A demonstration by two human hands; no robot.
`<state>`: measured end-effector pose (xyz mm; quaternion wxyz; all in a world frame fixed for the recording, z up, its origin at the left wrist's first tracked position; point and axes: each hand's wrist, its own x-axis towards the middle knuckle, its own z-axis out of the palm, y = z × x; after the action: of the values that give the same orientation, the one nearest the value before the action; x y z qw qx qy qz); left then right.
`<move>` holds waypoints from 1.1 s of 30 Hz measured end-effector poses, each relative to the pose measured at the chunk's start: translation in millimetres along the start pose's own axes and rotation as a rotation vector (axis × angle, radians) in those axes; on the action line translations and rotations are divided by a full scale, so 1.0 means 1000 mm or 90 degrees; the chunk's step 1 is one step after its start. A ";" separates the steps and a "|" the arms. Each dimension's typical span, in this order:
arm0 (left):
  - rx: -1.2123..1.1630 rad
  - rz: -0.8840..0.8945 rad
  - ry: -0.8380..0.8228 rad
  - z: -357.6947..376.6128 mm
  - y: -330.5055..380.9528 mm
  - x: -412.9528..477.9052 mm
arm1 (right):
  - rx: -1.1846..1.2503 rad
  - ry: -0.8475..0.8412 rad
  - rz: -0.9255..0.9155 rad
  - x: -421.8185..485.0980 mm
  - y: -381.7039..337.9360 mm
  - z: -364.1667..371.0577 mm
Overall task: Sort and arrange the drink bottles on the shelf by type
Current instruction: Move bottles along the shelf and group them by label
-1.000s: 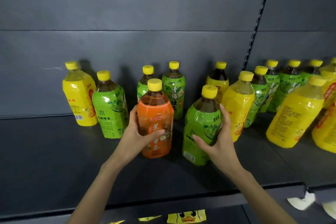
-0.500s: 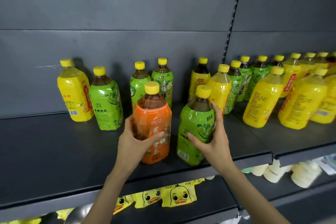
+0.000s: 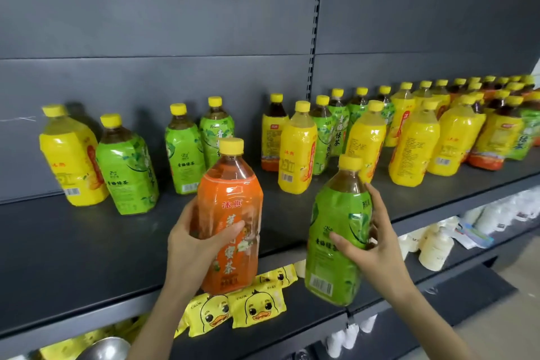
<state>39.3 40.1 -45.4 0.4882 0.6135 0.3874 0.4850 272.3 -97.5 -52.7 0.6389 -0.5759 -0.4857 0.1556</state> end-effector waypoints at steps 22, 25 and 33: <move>-0.062 -0.046 -0.160 0.320 0.027 -0.090 | -0.045 0.152 0.069 -0.042 0.034 -0.352; -0.052 -0.052 -0.176 0.351 0.029 -0.084 | -0.043 0.164 0.079 -0.040 0.043 -0.378; -0.048 0.000 -0.181 0.440 0.031 -0.029 | -0.063 0.188 0.089 0.015 0.087 -0.436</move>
<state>460.5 -92.6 -45.1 0.5607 0.6575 0.2955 0.4073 659.9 -315.7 -64.0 0.6620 -0.6556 -0.3521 0.0892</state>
